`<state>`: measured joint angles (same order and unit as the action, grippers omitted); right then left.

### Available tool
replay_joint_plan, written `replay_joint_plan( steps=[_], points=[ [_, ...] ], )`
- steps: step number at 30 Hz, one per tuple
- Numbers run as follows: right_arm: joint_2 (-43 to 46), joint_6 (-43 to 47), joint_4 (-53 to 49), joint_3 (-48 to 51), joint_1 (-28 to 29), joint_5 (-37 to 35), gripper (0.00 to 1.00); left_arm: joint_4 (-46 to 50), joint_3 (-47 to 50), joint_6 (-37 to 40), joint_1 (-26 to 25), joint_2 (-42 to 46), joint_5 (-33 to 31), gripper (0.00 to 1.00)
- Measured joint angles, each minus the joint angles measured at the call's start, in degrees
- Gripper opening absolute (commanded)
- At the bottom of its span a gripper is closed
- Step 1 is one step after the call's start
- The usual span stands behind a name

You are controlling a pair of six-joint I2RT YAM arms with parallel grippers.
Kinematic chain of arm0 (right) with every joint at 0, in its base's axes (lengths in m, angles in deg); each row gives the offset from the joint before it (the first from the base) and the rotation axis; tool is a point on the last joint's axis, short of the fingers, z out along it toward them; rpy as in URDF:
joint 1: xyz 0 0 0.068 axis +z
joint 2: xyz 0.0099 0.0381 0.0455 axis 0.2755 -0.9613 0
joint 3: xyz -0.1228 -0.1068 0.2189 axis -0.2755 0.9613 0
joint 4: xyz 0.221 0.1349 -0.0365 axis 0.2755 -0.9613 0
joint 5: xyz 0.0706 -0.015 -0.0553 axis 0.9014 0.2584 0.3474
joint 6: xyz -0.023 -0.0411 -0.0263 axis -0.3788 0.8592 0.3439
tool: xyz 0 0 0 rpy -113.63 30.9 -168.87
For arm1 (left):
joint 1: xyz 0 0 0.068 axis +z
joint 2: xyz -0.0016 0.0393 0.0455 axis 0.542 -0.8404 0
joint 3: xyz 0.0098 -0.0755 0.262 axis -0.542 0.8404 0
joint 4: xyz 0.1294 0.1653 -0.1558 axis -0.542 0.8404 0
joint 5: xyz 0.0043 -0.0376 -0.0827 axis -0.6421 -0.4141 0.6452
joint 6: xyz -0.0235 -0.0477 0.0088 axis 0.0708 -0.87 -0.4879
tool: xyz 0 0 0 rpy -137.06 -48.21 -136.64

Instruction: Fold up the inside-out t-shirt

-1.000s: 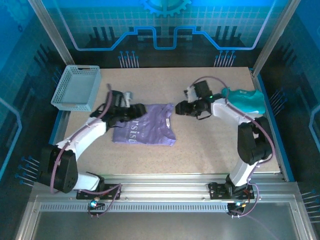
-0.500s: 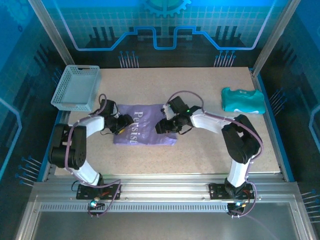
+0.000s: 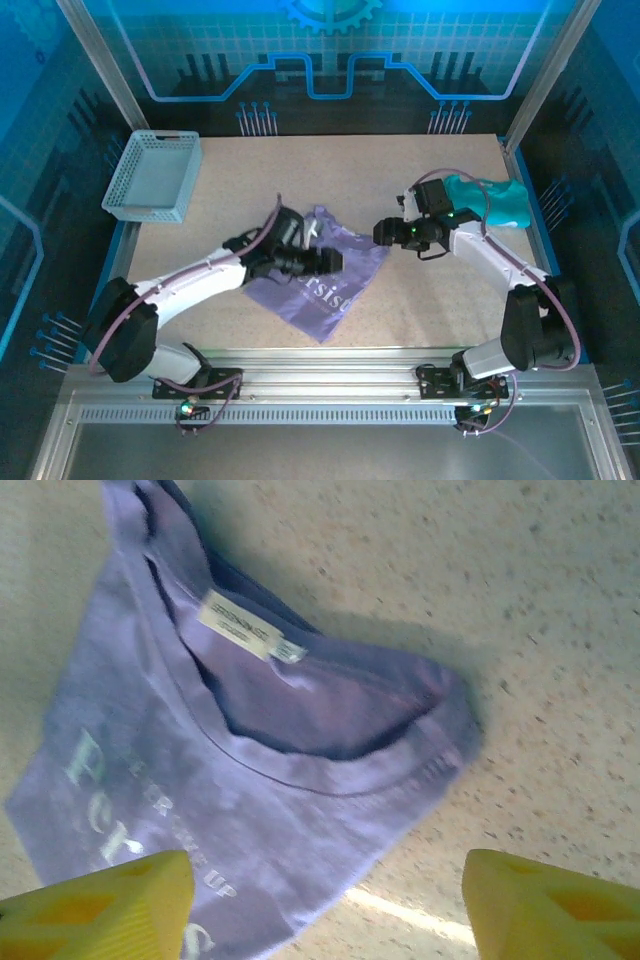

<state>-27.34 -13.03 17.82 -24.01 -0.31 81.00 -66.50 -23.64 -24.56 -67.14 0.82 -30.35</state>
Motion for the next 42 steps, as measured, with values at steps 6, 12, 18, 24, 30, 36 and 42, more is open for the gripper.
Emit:
replay_joint_plan(
  steps=[6, 12, 18, 24, 30, 36, 42],
  points=[
    [-8.52, -0.57, 2.29, -1.2, 1.44, -1.64, 0.83, 0.24, -14.36, 8.28, 14.53, -16.13, -3.02, 0.8],
    [-16.0, -1.66, 3.98, -3.34, 1.62, -2.27, 0.82, 9.57, -30.75, 16.94, 16.59, -34.82, -4.22, 0.81],
    [-20.35, -3.63, 6.62, -4.11, 3.96, -1.75, 0.78, 18.4, -42.12, 22.12, 16.55, -43.63, -1.95, 0.81],
    [-21.88, -5.75, 6.32, -6.08, 4.9, -2.08, 0.74, 25.68, -47.1, 24.24, 16.55, -46.49, 1.2, 0.78],
    [-22.75, -7.3, 5.16, -7.28, 5.18, -3.13, 0.71, 30.51, -50.47, 25.2, 16.55, -50.38, 4.9, 0.71],
    [-23.06, -8.37, 5.03, -7.48, 5.31, -3.82, 0.65, 33.03, -54.47, 25.14, 16.61, -53.46, 9.57, 0.61],
    [-24.02, -9.4, 3.54, -8.79, 5.31, -4.79, 0.53, 33.38, -55.76, 25.11, 16.59, -55.56, 13.55, 0.41]
  ],
)
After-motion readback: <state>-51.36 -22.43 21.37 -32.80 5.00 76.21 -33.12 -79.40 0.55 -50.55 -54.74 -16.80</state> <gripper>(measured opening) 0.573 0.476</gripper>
